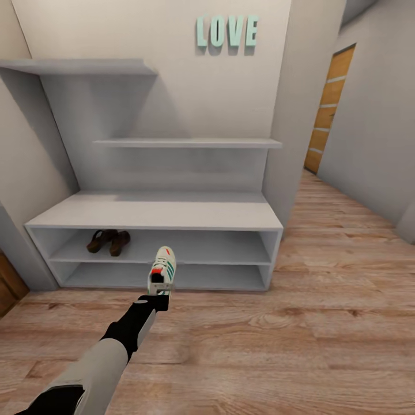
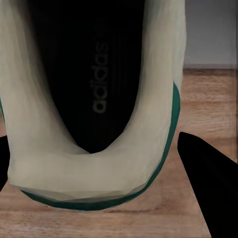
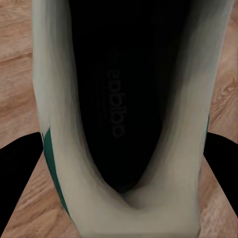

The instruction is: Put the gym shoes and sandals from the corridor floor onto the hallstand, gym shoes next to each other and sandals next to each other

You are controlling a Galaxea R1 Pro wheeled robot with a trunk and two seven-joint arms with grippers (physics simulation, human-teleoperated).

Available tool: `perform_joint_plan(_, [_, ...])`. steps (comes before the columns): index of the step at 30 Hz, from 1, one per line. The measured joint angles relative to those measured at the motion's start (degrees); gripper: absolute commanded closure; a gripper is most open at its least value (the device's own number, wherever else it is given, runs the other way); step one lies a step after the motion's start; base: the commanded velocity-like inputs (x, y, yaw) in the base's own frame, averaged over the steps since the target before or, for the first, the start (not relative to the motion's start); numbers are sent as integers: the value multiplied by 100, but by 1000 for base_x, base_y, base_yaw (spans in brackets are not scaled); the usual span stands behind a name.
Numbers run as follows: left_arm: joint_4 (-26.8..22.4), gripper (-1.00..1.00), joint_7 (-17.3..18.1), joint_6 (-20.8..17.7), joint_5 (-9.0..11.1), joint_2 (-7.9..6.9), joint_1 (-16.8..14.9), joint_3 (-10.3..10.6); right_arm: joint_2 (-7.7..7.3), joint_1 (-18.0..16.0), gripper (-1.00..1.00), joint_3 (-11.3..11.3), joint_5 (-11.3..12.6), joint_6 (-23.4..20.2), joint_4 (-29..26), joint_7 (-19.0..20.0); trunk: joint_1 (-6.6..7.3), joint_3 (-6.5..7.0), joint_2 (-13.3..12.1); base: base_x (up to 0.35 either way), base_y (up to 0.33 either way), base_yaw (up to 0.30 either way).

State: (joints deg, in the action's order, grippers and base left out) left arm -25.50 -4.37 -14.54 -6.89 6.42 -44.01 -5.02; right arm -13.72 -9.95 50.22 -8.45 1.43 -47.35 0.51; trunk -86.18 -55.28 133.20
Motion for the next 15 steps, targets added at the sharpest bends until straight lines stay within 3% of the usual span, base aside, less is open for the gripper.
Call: perform_joint_plan(15, [11, 100, 0, 1, 13, 0, 0, 2, 0, 0, 100, 0, 0, 0, -8, 0, 0, 0, 0, 175, -231, 0])
